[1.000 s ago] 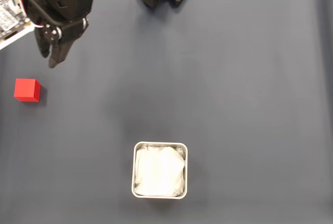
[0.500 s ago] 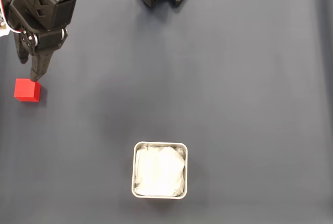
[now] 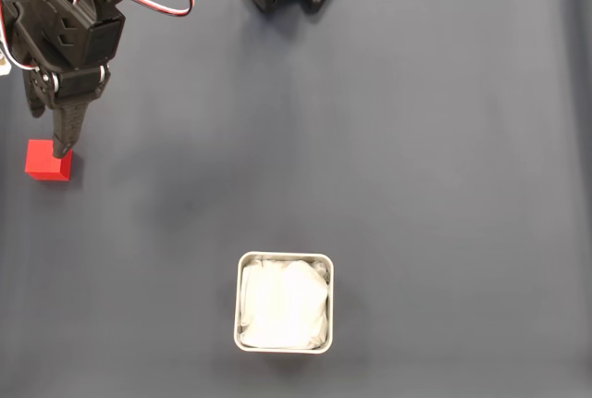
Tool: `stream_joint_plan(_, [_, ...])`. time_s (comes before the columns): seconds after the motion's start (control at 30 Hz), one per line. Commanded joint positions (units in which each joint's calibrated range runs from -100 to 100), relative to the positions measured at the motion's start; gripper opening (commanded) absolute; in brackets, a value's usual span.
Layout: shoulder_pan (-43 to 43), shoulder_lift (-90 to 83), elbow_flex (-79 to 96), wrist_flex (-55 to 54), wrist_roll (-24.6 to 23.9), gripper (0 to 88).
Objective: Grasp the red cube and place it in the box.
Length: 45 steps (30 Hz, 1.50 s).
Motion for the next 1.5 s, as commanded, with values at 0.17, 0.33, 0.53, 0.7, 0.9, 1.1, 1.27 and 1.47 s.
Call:
stream_joint_plan(0.17, [1.65,0.07,3.94,-6.24,1.07,20.6])
stream_joint_plan(0.33, [2.14,0.59,6.77,-10.34,1.42,23.2])
stream_joint_plan(0.53, [2.43,0.77,10.05,-13.54,2.05,24.4])
stream_joint_plan(0.7, [2.71,0.77,12.97,-15.59,2.64,24.9])
stream_joint_plan(0.9, [3.07,1.2,15.07,-17.55,3.08,26.7])
stream_joint_plan(1.1, [3.28,1.98,16.62,-19.52,3.17,27.9])
stream_joint_plan(1.27, [3.21,2.85,17.53,-21.57,3.37,29.2])
stream_joint_plan(1.47, [2.92,4.06,17.53,-22.31,3.32,30.3])
